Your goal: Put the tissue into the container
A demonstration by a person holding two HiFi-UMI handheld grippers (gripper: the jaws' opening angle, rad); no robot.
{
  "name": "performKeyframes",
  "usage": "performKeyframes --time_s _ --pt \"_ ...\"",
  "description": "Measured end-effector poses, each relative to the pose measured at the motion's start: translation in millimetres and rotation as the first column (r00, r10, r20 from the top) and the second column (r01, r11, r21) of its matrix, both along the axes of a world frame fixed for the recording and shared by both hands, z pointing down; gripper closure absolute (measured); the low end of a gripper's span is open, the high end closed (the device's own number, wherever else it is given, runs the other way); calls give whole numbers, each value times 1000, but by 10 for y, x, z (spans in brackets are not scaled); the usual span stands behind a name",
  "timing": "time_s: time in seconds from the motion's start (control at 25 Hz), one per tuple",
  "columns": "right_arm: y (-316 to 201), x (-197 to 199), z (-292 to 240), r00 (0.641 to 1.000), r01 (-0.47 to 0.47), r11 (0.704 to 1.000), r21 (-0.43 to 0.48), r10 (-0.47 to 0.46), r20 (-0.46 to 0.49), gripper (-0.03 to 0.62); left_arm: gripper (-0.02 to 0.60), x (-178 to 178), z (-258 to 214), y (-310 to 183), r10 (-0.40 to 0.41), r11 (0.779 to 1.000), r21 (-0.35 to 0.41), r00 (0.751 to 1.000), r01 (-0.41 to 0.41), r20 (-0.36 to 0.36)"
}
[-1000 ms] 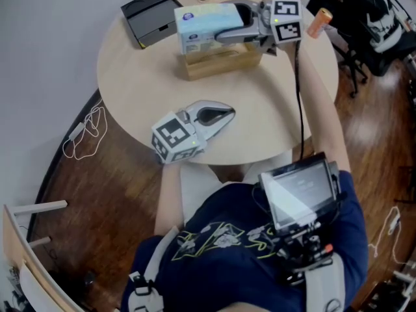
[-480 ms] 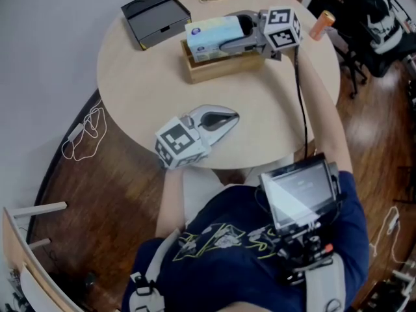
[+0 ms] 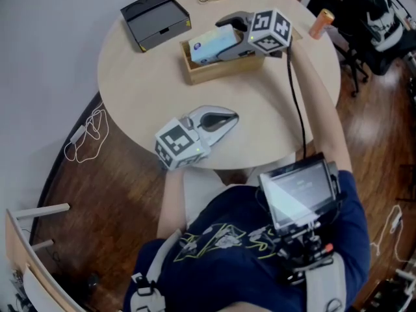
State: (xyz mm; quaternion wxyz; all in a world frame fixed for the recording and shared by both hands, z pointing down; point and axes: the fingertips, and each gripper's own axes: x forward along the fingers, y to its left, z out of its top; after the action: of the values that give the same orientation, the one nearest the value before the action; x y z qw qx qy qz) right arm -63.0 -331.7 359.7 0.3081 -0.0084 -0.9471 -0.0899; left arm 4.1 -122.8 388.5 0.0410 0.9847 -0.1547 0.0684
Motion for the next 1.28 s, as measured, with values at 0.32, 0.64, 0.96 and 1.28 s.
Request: performKeyframes --time_s 0.32,0.64,0.96,1.28 --pt "48 185 -328 993 -23 997 76 14 116 71 578 -8 -19 -13 -15 1000 -12 1000 15 7" --pt "587 300 -642 921 56 998 0 -51 385 81 578 -6 -20 -14 -18 1000 -8 1000 18 4" --pt "770 438 -621 867 -55 998 29 33 497 509 578 -14 -9 -12 -16 1000 -11 1000 16 8" --pt "936 569 -612 801 -50 994 -98 98 591 580 578 9 -41 -6 -6 1000 -9 1000 6 1"
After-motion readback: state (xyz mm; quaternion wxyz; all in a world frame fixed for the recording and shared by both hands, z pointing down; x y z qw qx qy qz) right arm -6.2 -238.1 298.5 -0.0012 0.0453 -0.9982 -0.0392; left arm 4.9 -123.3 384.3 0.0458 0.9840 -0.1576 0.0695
